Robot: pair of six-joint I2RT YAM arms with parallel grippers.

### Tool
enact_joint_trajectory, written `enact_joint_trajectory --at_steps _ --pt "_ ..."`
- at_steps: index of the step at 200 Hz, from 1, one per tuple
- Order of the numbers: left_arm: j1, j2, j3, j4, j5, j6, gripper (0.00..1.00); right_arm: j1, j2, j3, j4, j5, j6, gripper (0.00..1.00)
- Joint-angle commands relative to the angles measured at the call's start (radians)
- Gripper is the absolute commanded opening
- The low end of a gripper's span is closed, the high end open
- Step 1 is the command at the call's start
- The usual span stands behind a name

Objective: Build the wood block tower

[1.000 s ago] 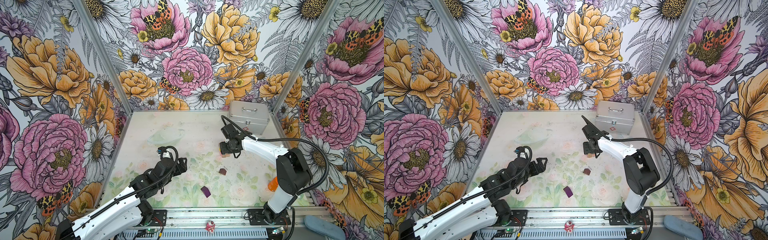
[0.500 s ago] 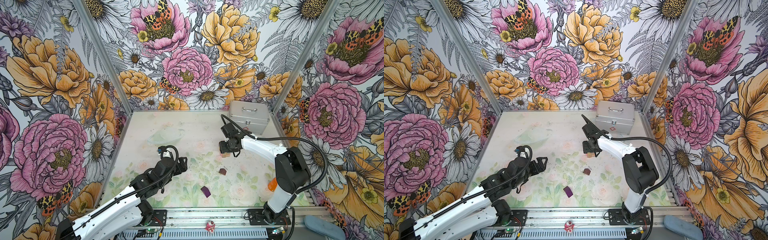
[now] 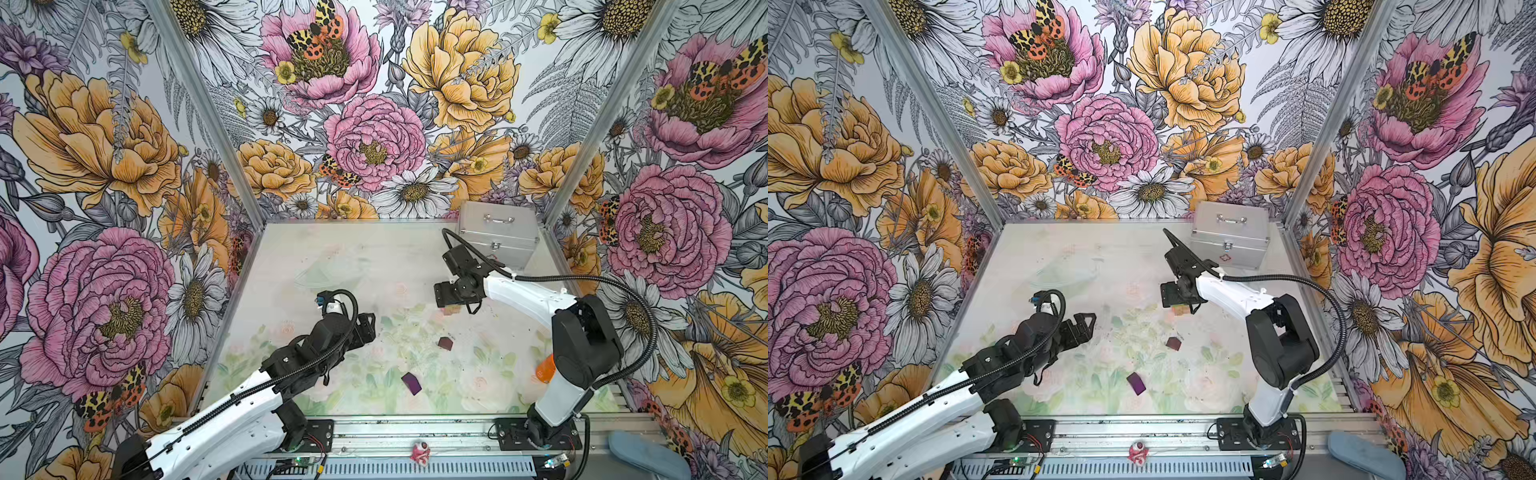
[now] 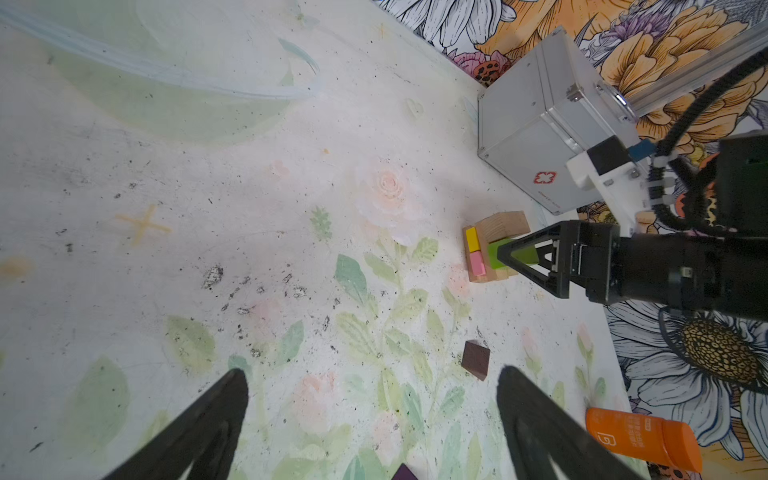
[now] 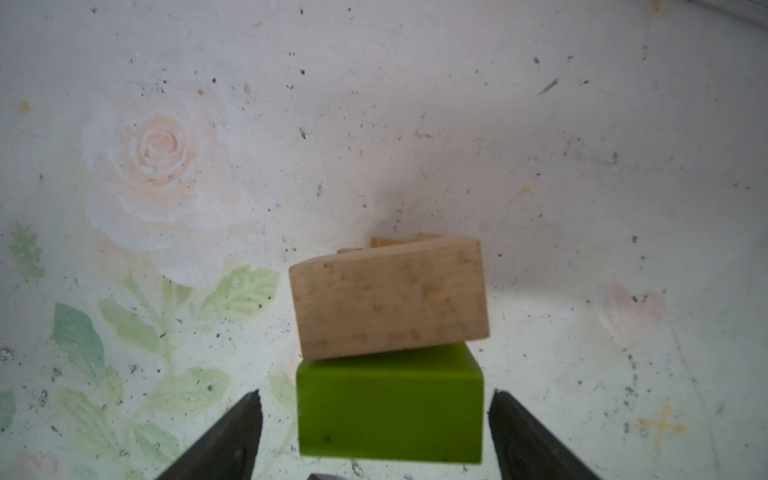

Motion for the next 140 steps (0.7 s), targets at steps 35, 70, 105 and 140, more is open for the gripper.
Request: enact_joint_trajectory --at_steps 35,70,105,140 --pt "-0.006 -0.013 0.023 0.015 -0.018 0.022 0.95 -0.006 0.039 0.125 -0.064 0.037 -0.016 0.89" --pt "0.002 -0.028 0.019 0.013 -0.021 0.032 0.95 -0.006 0.090 0.177 -0.085 0.063 -0.008 0.89" --pt "0.016 -0.036 0.015 0.015 -0.011 0.040 0.95 -0.007 0.133 0.228 -0.107 0.067 -0.009 0.88" --pt "0.032 -0.041 0.014 0.016 -0.002 0.047 0.95 -0.007 0.158 0.250 -0.110 0.058 -0.013 0.87"
